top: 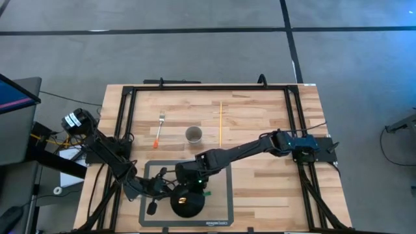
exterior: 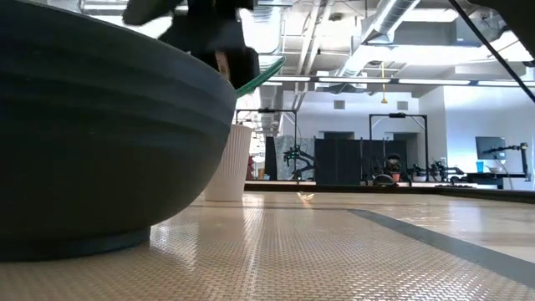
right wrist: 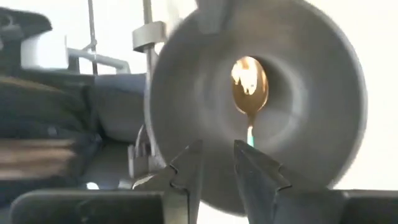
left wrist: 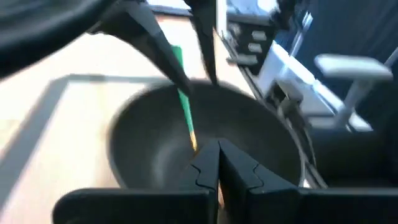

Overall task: Pick & Place Utensil
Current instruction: Put the orange fork into the black bowl

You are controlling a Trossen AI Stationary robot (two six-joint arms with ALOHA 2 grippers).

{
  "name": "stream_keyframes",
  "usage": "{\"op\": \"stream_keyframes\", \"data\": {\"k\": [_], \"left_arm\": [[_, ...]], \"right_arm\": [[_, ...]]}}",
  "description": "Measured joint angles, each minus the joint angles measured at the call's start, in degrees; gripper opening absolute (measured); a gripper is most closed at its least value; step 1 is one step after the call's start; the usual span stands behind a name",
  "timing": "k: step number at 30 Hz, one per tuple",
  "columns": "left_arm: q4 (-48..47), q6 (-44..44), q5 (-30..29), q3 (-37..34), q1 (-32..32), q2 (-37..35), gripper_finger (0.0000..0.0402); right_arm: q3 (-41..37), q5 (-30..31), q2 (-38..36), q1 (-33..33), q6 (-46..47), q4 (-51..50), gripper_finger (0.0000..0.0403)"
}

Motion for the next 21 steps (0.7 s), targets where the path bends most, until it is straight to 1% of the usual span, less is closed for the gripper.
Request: {"op": "stream_keyframes", "data": {"k": [2, 4, 6, 8, 10, 13, 14, 16, 18, 20, 21], "left_arm": [[0.1, 0.2, -4.7, 0.3, 0.5, -2.1, 0.0008], [0.1, 2.6, -8.3, 0.4, 1.5, -5.2, 0.0010], [0.1, 7.1, -9.0, 0.4, 2.6, -8.8, 0.0014], [0.2, 10.7, -8.9, 0.4, 4.0, -13.0, 0.0022], [-0.3, 12.5, -9.1, 0.4, 5.8, -17.5, 0.0033], [-4.9, 13.5, -9.2, 0.5, 8.5, -24.1, 0.0053], [-6.7, 13.6, -9.6, 0.5, 9.6, -25.9, 0.0062], [-12.9, 13.7, -12.9, 0.5, 11.8, -29.5, 0.0077], [-18.2, 13.5, -16.0, 0.5, 14.6, -31.8, 0.0092], [-23.7, 13.3, -19.2, 0.4, 17.0, -33.5, 0.0106], [-24.9, 13.0, -20.4, 0.4, 18.4, -33.9, 0.0112]], "right_arm": [[4.5, 0.3, 0.0, -0.4, -3.8, -5.2, 0.0075], [8.5, 1.8, -0.5, -0.8, -7.6, -10.3, 0.0063], [5.5, 3.4, -4.7, -1.4, -9.5, -10.2, 0.0050], [3.9, 6.8, -8.7, -1.9, -12.0, -11.6, 0.0037], [3.3, 14.5, -13.3, -1.6, -15.4, -16.0, 0.0024], [3.3, 26.8, -19.4, -0.1, -20.2, -19.4, 0.0007], [3.3, 29.7, -21.2, 0.3, -22.1, -20.5, 0.0004], [2.9, 34.5, -24.7, 1.9, -25.5, -20.9, 0.0002], [0.7, 36.7, -28.1, 3.1, -28.1, -20.9, 0.0004], [-3.5, 36.9, -31.8, 3.8, -29.4, -20.6, 0.0006], [-6.4, 36.9, -33.9, 4.0, -29.1, -20.3, 0.0006]]}}
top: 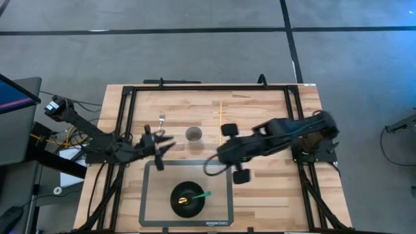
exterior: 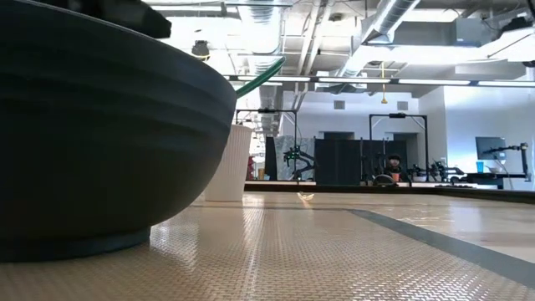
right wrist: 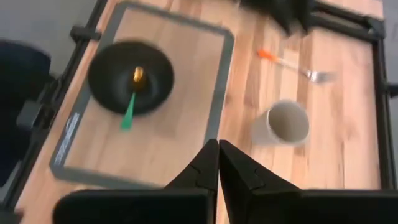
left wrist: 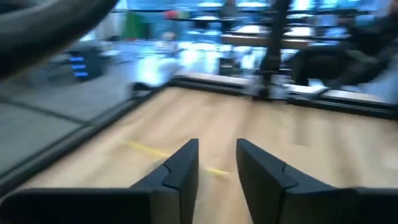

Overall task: Pick & Place Utensil
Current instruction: Put the orange fork into the black bowl

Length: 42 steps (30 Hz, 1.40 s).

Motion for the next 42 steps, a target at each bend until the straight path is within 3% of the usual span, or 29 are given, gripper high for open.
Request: {"op": "stream_keyframes", "data": {"k": [5, 11, 14, 17, 23, 29, 42], "left_arm": [[-1.8, -3.6, -2.4, -1.5, 6.7, -0.2, 0.0130], [-6.8, -17.1, -2.3, -7.1, 14.9, 0.1, 0.0131], [-8.0, -23.6, -1.6, -10.9, 18.2, 0.1, 0.0131], [-8.0, -30.1, 1.7, -14.1, 20.6, 0.1, 0.0131], [-7.8, -36.8, 2.5, -19.6, 21.9, 1.1, 0.0131], [-7.9, -45.0, 4.0, -22.9, 21.9, 4.1, 0.0131], [-5.5, -51.3, 4.7, -22.9, 21.9, 18.0, 0.0131]], "right_arm": [[-20.8, 1.3, -15.3, -1.1, 0.8, 12.8, 0.0001], [-54.6, 0.7, -33.1, -3.8, -3.5, 47.3, 0.0003], [-68.7, -0.5, -37.1, -6.5, -3.6, 67.1, 0.0003], [-77.7, -5.3, -37.3, -9.6, -4.8, 77.9, 0.0001], [-80.5, -12.1, -36.7, -14.3, -9.4, 80.0, 0.0001], [-79.7, -12.1, -36.4, -16.0, -8.1, 80.5, 0.0001], [-79.7, -12.2, -36.4, -15.8, -8.1, 80.4, 0.0001]]}}
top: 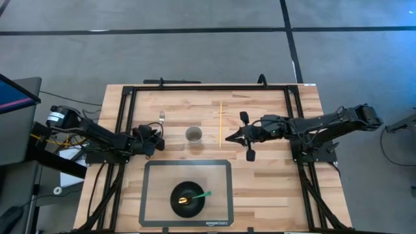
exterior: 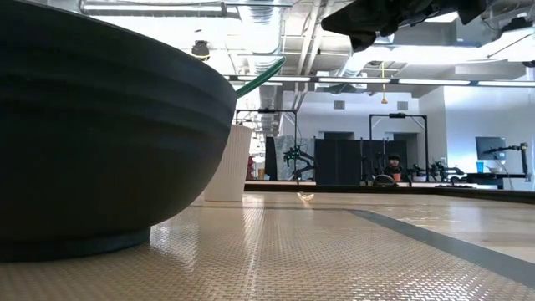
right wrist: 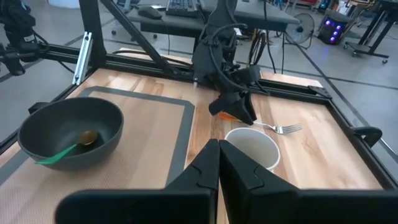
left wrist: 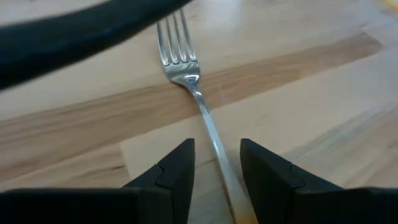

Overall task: Pick & Place Utensil
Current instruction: Put the orange fork into the black bowl

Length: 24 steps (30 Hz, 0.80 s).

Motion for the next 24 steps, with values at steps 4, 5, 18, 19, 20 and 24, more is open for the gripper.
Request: {"op": "stream_keyframes", "data": {"k": [4, 5, 18, 19, 20, 24], "left_arm": [[1.4, -1.2, -1.4, 0.1, 0.0, 4.4, 0.0119], [1.5, -1.2, -1.7, 0.1, 0.0, 5.2, 0.0109], [3.7, 6.5, 4.5, 4.0, -0.1, 1.6, 0.0011], [3.9, 8.9, 4.5, 5.1, 0.0, 0.3, 0.0011], [3.9, 11.2, 3.8, 6.2, 0.0, -1.0, 0.0011], [2.5, 21.2, 2.8, 11.3, -0.4, -5.9, 0.0011]], "right_arm": [[0.0, 0.0, 0.0, 0.0, 0.0, 0.6, 0.0001], [0.0, 0.0, 0.0, 0.0, 0.0, 1.3, 0.0001], [0.0, 0.0, 0.0, 1.0, 2.4, 4.4, 0.0001], [0.0, 0.0, 0.0, 1.1, 2.8, 4.4, 0.0001], [0.0, 0.0, 0.0, 1.2, 3.0, 4.3, 0.0001], [0.0, 0.0, 0.0, 2.3, 3.2, 4.2, 0.0001]]}}
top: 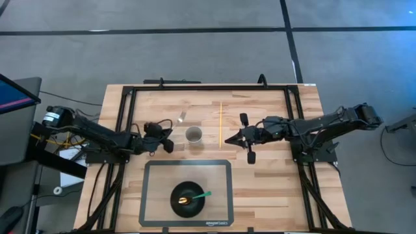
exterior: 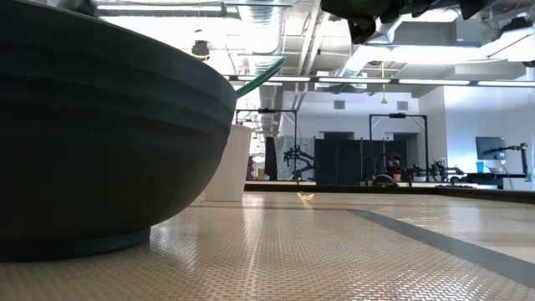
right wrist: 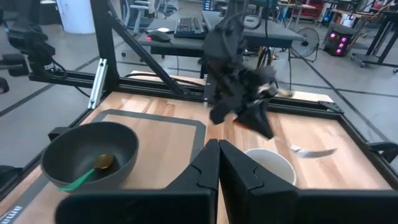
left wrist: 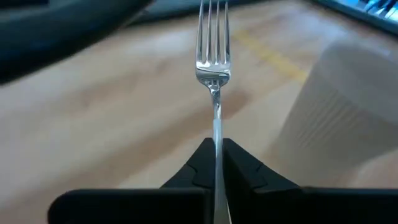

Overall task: Pick & Place Utensil
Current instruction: Put the orange fork into the black bowl

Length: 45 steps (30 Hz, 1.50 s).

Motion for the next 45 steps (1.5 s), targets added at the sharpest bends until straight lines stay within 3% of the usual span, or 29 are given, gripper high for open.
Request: {"op": "stream_keyframes", "data": {"k": [6, 10, 15, 19, 22, 27, 31, 37, 45], "left_arm": [[-13.4, 1.7, -3.2, 7.3, -0.5, -6.8, 0.0011], [-15.6, 6.8, -2.6, 13.1, -4.0, -9.6, 0.0011], [-15.6, 13.5, -4.3, 21.0, -12.0, -6.5, 0.0011], [-15.5, 15.3, -3.1, 27.6, -20.0, -0.1, 0.0011], [-15.5, 14.5, 0.1, 31.6, -26.0, 6.9, 0.0011], [-16.0, 11.3, 10.9, 36.4, -34.8, 18.3, 0.0017], [-19.1, -1.9, 14.4, 39.0, -39.2, 23.3, 0.0015], [-32.8, -22.1, 25.2, 39.8, -39.2, 25.0, 0.0013], [-33.7, -19.1, 40.3, 41.8, -32.1, 24.6, 0.0014]], "right_arm": [[0.0, 0.0, 0.0, 1.9, 1.9, -0.1, 0.0001], [0.0, 0.0, 0.0, 3.2, 1.9, -0.1, 0.0001], [0.0, 0.0, 0.0, 3.9, 1.9, -0.1, 0.0001], [0.0, 0.0, 1.5, 3.7, 1.9, 0.1, 0.0001], [0.0, 0.0, 4.4, 3.0, 1.4, 2.5, 0.0001], [0.0, 0.0, 10.2, 1.2, 1.3, 8.3, 0.0001], [0.8, 0.0, 13.7, -0.2, 1.3, 10.9, 0.0001], [5.8, -5.7, 17.3, -1.0, 1.3, 11.2, 0.0001], [12.1, -12.2, 22.8, -0.7, -1.0, 11.9, 0.0001]]}}
